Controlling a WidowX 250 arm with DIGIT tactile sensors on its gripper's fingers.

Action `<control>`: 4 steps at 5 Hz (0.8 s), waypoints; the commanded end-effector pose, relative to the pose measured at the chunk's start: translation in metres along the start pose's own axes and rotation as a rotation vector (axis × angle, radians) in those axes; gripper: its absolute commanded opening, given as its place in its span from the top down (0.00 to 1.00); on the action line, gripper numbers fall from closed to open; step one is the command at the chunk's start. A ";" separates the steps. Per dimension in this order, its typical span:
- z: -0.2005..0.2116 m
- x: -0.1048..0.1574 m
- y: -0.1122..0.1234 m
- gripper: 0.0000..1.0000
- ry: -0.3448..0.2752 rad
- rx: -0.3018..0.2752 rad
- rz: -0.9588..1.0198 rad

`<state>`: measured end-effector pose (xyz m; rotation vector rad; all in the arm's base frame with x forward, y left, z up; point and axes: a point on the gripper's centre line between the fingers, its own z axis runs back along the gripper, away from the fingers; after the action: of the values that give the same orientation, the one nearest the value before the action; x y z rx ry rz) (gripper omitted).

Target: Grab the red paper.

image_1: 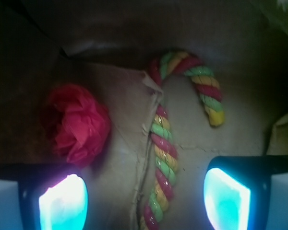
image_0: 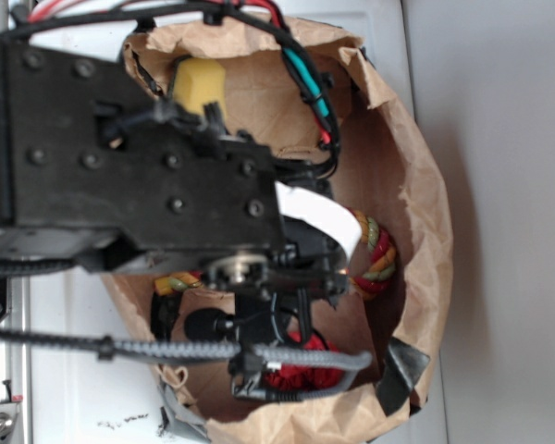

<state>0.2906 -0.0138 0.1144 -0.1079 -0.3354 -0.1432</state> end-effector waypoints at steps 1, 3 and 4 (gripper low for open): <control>0.011 0.014 0.001 0.00 -0.045 0.008 -0.003; -0.019 -0.001 0.003 0.00 -0.174 -0.098 -0.084; -0.028 0.002 -0.004 0.00 -0.201 -0.046 -0.151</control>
<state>0.2955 -0.0207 0.0789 -0.1505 -0.5148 -0.2844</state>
